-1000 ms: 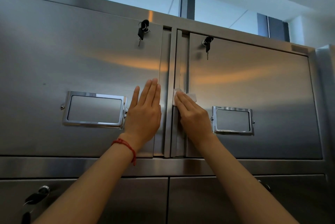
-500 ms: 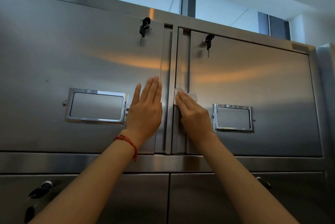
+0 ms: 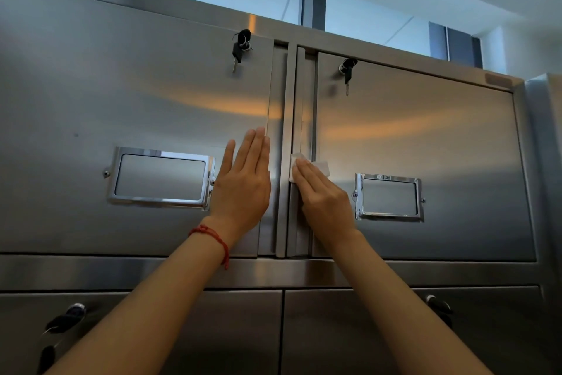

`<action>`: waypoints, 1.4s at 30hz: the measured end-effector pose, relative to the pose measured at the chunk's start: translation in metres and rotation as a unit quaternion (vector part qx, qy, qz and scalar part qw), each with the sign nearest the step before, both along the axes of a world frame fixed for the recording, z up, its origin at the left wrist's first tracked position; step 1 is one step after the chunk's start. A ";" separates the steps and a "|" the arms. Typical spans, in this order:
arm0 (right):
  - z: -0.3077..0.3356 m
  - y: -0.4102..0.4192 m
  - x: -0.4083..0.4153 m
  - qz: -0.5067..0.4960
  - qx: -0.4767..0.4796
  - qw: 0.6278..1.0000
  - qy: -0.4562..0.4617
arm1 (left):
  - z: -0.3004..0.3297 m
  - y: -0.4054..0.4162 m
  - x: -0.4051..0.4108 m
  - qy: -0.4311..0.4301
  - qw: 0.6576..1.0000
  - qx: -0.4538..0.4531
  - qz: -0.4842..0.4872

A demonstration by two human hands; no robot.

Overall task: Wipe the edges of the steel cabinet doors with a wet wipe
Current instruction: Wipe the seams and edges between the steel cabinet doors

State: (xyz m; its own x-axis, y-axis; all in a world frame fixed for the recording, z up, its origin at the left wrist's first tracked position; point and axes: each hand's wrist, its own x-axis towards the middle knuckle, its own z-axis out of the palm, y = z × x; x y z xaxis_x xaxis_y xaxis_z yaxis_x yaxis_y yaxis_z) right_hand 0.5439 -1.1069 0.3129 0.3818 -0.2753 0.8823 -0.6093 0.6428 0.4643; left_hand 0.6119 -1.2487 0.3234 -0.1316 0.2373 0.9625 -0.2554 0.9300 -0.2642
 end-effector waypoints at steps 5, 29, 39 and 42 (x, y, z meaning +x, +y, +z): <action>-0.015 0.003 -0.004 -0.010 0.025 1.000 0.001 | -0.001 0.000 0.001 -0.015 1.000 0.007 0.008; -0.020 0.006 -0.004 -0.016 0.033 0.999 0.024 | -0.001 -0.005 -0.004 -0.016 1.000 0.007 0.003; -0.015 0.002 -0.003 -0.009 0.019 1.000 0.004 | 0.000 -0.004 -0.005 -0.014 1.000 0.004 -0.008; -0.028 0.004 -0.004 -0.002 0.028 1.000 0.005 | -0.001 -0.003 -0.004 -0.018 1.000 0.010 -0.005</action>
